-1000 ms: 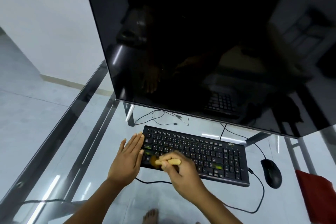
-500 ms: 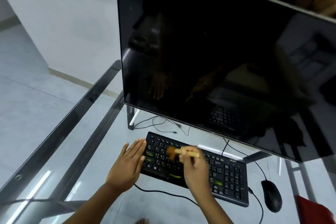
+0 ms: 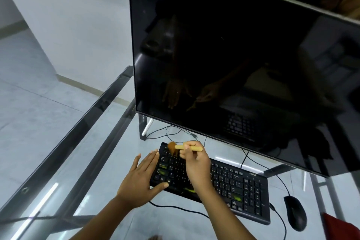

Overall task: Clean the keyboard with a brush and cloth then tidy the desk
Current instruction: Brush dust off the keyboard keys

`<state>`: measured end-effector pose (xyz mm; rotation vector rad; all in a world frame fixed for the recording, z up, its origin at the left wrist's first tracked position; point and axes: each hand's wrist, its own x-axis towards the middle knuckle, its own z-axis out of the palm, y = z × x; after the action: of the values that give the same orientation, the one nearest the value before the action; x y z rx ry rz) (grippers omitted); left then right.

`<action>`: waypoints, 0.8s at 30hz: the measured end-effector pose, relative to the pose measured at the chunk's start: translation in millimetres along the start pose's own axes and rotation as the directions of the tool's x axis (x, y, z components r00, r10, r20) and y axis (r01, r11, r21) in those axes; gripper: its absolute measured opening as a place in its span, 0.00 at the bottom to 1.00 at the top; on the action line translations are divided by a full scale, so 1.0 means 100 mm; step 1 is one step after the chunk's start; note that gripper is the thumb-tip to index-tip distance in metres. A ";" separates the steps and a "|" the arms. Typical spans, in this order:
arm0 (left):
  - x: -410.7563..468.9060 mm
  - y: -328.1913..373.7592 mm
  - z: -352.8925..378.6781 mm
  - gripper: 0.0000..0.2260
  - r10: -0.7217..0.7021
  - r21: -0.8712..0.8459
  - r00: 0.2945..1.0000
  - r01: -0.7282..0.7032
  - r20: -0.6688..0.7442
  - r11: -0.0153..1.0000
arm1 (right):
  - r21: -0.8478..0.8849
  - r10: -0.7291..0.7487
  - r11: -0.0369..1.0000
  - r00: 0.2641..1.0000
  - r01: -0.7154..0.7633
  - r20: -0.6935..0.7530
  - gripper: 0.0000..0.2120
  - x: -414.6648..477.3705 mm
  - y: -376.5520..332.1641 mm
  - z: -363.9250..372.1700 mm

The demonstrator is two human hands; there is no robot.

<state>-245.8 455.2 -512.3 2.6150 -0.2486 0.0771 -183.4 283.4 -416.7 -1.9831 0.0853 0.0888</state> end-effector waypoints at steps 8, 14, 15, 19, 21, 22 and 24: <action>0.01 0.00 0.00 0.40 -0.001 0.013 1.000 0.001 0.003 1.000 | -0.128 -0.129 0.982 0.988 0.139 0.089 0.05 0.09 0.03 -0.05; 0.01 0.00 0.00 0.39 -0.008 0.027 1.000 0.008 0.012 1.000 | -0.258 -0.233 0.939 0.972 0.227 0.006 0.05 0.10 0.14 -0.19; 0.01 0.00 0.00 0.39 -0.007 0.027 1.000 0.007 0.009 1.000 | -0.249 -0.240 0.937 0.969 0.245 0.050 0.05 0.08 0.15 -0.20; 0.01 0.00 -0.01 0.37 -0.013 0.031 1.000 0.012 0.019 0.999 | -0.310 -0.227 0.924 0.974 0.223 0.024 0.06 0.05 0.21 -0.26; 0.02 0.00 0.00 0.37 -0.014 0.039 1.000 0.013 0.020 0.999 | -0.353 -0.248 0.909 0.968 0.223 -0.029 0.06 0.06 0.26 -0.36; 0.02 0.01 0.01 0.37 -0.017 0.044 1.000 0.016 0.021 0.999 | -0.349 -0.271 0.903 0.962 0.249 -0.015 0.07 0.05 0.28 -0.38; 0.04 0.04 0.04 0.36 -0.036 0.063 0.999 0.035 0.025 0.997 | -0.372 -0.246 0.893 0.967 0.255 0.071 0.08 0.03 0.29 -0.42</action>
<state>-243.0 448.8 -513.2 2.6830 -0.2118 0.0396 -182.8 233.6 -426.4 -2.3619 -0.2198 -0.0453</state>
